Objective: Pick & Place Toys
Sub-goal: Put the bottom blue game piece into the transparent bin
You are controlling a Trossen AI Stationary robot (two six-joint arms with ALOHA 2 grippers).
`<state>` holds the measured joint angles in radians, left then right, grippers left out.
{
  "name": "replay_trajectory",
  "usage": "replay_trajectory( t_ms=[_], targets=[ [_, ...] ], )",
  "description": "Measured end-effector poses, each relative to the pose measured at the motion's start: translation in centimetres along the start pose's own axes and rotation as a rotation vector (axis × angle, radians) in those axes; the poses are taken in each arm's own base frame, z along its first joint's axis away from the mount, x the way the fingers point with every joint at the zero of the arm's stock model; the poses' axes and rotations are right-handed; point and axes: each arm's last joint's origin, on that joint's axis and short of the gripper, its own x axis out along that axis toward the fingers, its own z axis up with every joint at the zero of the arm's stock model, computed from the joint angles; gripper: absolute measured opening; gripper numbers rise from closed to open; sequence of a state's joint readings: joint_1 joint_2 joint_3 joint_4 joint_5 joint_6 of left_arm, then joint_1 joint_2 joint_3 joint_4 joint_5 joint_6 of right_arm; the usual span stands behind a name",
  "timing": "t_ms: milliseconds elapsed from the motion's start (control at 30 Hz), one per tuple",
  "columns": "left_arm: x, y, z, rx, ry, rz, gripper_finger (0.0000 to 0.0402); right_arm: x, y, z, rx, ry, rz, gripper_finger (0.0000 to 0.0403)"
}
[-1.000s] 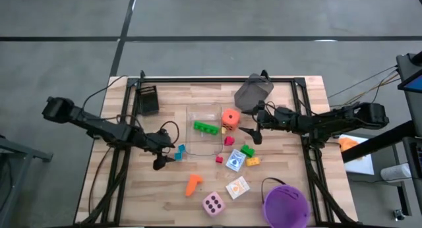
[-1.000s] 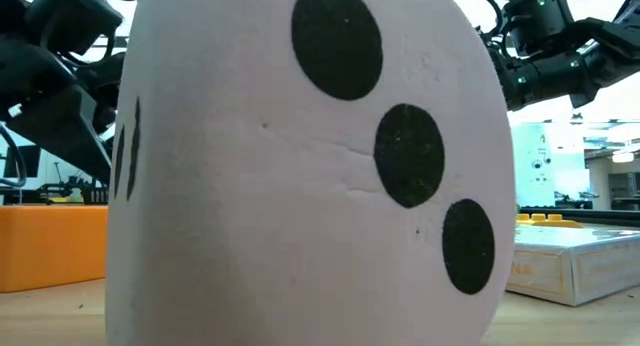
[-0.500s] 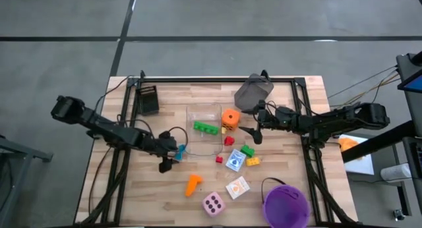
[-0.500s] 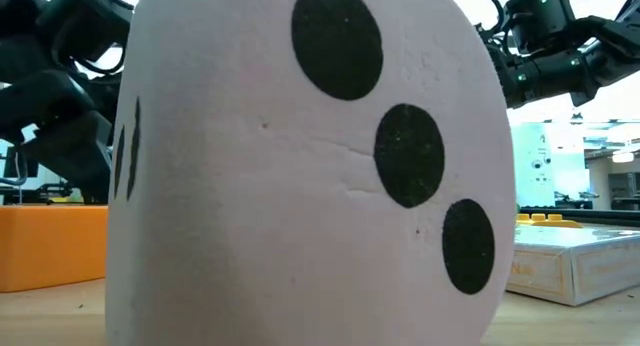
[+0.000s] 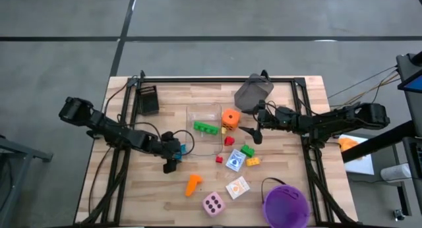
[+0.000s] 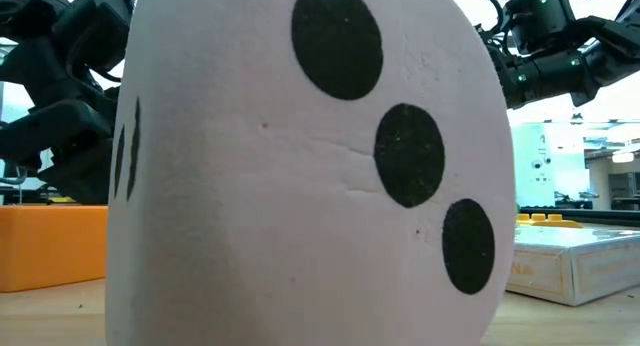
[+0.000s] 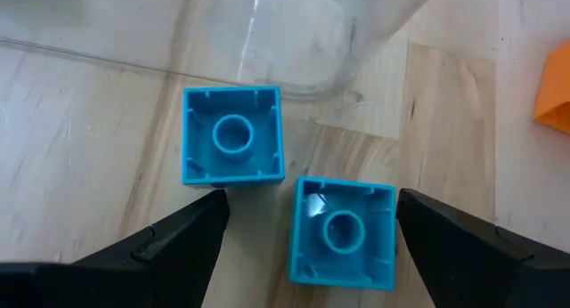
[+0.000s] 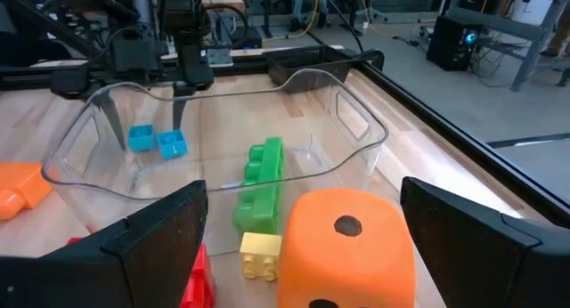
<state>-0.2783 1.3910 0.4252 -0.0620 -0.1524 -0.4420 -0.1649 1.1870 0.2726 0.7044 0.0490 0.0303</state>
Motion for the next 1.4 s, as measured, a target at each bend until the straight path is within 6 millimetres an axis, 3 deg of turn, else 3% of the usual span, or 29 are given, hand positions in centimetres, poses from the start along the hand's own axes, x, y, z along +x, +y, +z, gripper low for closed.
replay_trajectory(
  t_ms=[200, 533, 967, 1133, 1400],
  targets=[
    [-0.2, 0.1, -0.2, 0.001, 0.008, 0.011, 0.0301, 0.0, 0.0, 0.0, 0.000, 0.002, 0.000, 0.0368],
    [-0.2, 0.2, -0.2, 0.002, 0.011, 0.021, 0.0132, 0.0, 0.0, 0.0, 0.000, 0.003, 0.000, 0.0368],
    [-1.4, 0.0, -0.3, 0.084, 0.023, -0.069, 0.0131, 0.0, 0.0, 0.0, 0.000, 0.003, 0.000, 0.0368],
    [-2.7, 0.2, -0.1, 0.094, -0.173, -0.119, 0.0131, -0.1, 0.0, -0.3, -0.001, 0.012, 0.000, 0.0368],
    [-4.0, 2.0, -2.7, 0.015, -0.645, -0.214, 0.0131, -0.2, 0.0, -0.5, 0.000, 0.017, 0.000, 0.0368]
  ],
)
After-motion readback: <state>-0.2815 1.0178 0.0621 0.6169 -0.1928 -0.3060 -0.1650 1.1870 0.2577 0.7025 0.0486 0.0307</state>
